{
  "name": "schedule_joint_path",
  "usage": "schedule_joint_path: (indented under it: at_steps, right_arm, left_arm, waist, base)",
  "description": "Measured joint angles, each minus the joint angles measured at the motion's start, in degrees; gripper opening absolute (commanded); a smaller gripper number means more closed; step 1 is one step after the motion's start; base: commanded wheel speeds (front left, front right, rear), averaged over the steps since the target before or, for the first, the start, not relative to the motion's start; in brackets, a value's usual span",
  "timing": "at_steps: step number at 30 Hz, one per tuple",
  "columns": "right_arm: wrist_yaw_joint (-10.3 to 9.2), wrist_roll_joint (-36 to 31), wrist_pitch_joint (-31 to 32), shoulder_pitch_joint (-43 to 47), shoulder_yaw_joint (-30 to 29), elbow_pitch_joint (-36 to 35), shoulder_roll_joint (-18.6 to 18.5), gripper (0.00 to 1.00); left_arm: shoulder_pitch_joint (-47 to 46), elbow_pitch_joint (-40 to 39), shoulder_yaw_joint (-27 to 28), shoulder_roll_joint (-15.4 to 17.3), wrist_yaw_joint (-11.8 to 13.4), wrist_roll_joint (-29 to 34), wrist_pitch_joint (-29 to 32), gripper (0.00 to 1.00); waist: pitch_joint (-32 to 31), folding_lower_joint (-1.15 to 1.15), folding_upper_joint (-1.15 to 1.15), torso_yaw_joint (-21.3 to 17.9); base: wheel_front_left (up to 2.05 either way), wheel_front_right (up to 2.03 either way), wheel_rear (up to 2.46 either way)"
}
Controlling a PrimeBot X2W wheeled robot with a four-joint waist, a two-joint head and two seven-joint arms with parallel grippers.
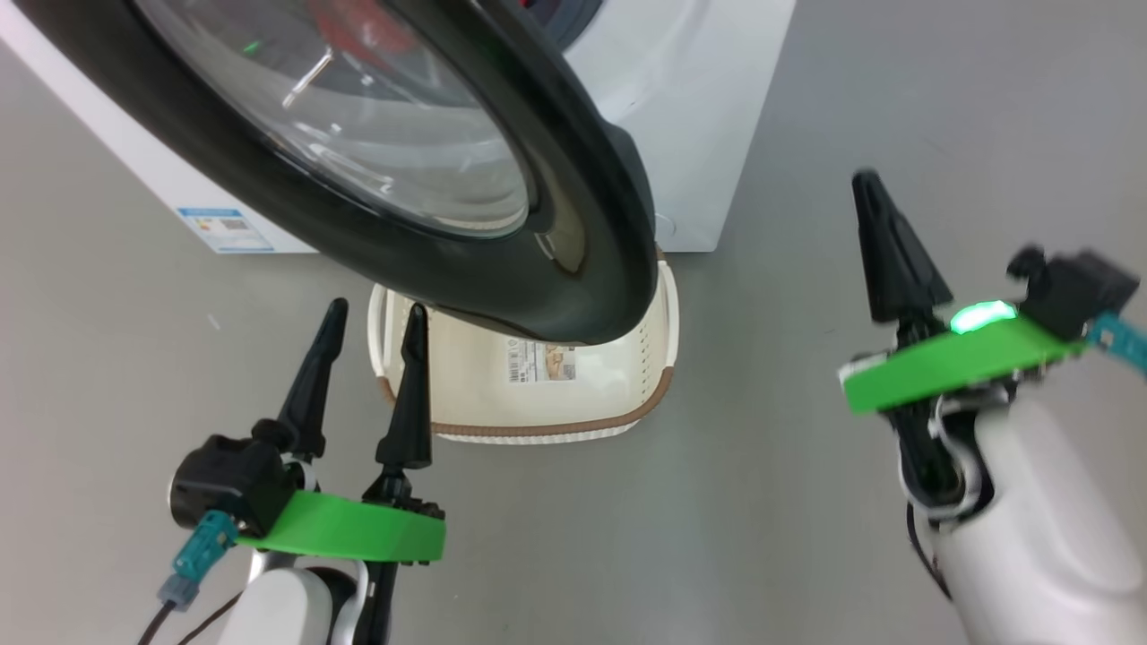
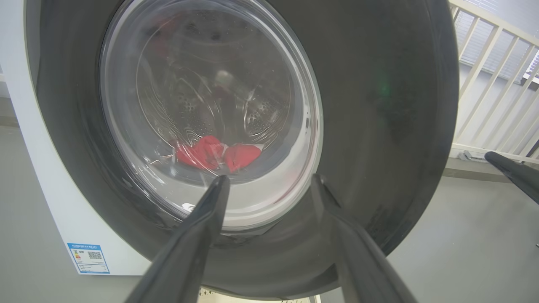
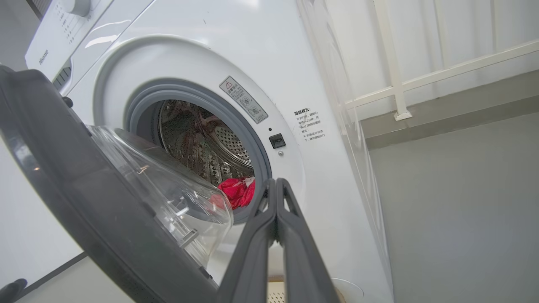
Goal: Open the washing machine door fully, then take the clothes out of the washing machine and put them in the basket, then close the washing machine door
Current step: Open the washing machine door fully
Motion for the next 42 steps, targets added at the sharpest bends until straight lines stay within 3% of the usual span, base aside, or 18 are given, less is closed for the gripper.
schedule_joint_path:
  at_steps: [6,16,24,28,33,42]
  right_arm:
    - [0.0,10.61,6.41,-6.46,1.63,1.88,-1.08,0.0]
    - [-0.01,33.87,21.3,-15.01,0.93,6.26,-0.86,0.0]
    - [-0.01,46.95,30.49,-19.74,0.45,12.61,-0.66,0.0]
    - [-0.01,54.71,34.15,-21.81,2.93,14.49,-0.65,0.0]
    - [-0.01,60.22,37.23,-23.14,6.7,15.68,-0.66,0.0]
    - [-0.01,61.77,38.62,-23.24,9.88,14.81,-0.85,0.0]
  left_arm:
    - [-0.05,-0.89,-0.74,0.0,0.05,-0.24,0.01,1.0]
    - [-0.16,-1.47,-1.54,0.0,0.4,-0.49,0.01,1.0]
    - [-0.37,-1.72,-1.86,0.0,0.77,-0.83,0.01,1.0]
    - [-0.77,-1.72,-1.86,0.0,0.83,-0.85,0.01,1.0]
    - [-0.77,-1.7,-1.94,0.0,1.03,-1.19,0.0,1.0]
    - [-0.77,-1.7,-1.91,0.0,1.07,-1.25,0.0,1.0]
  waist:
    - [0.81,0.0,0.0,1.42]
    - [2.78,0.0,0.0,2.97]
    - [4.08,0.0,0.0,3.78]
    - [4.23,0.0,0.0,3.99]
    - [3.93,0.0,0.0,4.15]
    - [3.53,0.0,0.0,4.75]
  base:
    - [0.0,0.0,0.0]
    - [0.0,0.0,0.0]
    - [0.0,0.0,0.0]
    - [0.0,0.0,0.0]
    - [0.0,0.0,0.0]
    - [0.0,0.0,0.0]
